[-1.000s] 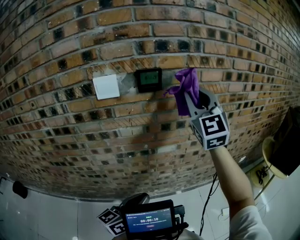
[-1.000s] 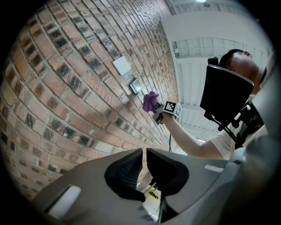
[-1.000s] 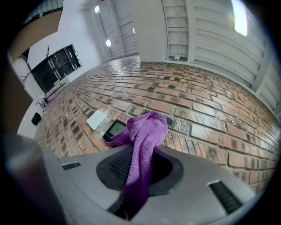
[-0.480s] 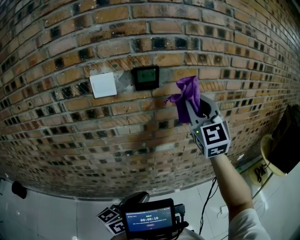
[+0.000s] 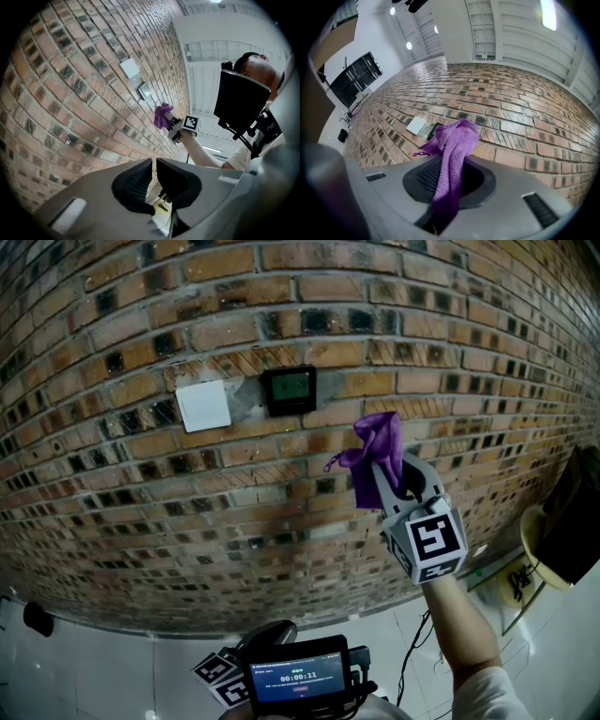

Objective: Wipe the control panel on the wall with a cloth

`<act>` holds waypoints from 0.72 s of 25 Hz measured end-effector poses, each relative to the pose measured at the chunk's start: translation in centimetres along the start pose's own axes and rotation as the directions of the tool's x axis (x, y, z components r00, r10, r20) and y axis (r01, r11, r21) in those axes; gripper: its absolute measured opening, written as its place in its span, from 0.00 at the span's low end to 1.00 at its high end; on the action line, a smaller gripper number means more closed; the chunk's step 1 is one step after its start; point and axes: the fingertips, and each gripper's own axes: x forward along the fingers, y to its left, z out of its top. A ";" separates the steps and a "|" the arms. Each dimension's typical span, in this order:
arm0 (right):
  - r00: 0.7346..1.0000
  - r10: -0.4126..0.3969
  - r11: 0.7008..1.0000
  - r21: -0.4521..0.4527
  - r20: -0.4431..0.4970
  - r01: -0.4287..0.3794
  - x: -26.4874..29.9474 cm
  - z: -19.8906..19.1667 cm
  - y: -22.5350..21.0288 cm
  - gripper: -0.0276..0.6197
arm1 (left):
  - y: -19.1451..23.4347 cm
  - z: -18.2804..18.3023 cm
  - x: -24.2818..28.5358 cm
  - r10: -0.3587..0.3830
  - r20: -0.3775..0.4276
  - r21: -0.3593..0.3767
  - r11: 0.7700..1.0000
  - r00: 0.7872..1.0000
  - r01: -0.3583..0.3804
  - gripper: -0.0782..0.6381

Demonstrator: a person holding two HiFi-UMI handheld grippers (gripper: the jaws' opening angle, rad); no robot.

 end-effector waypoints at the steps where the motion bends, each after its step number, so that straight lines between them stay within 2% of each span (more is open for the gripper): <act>1: 1.000 0.003 1.000 0.006 -0.003 -0.003 -0.3 -0.1 0.2 0.17 | 0.1 0.0 0.0 0.000 0.001 0.000 1.000 1.000 0.000 0.15; 18: 0.992 0.066 0.987 0.152 -0.106 -0.050 -4.8 -4.8 5.0 0.17 | 1.2 1.1 -0.6 0.039 0.025 0.023 0.999 0.999 -0.040 0.15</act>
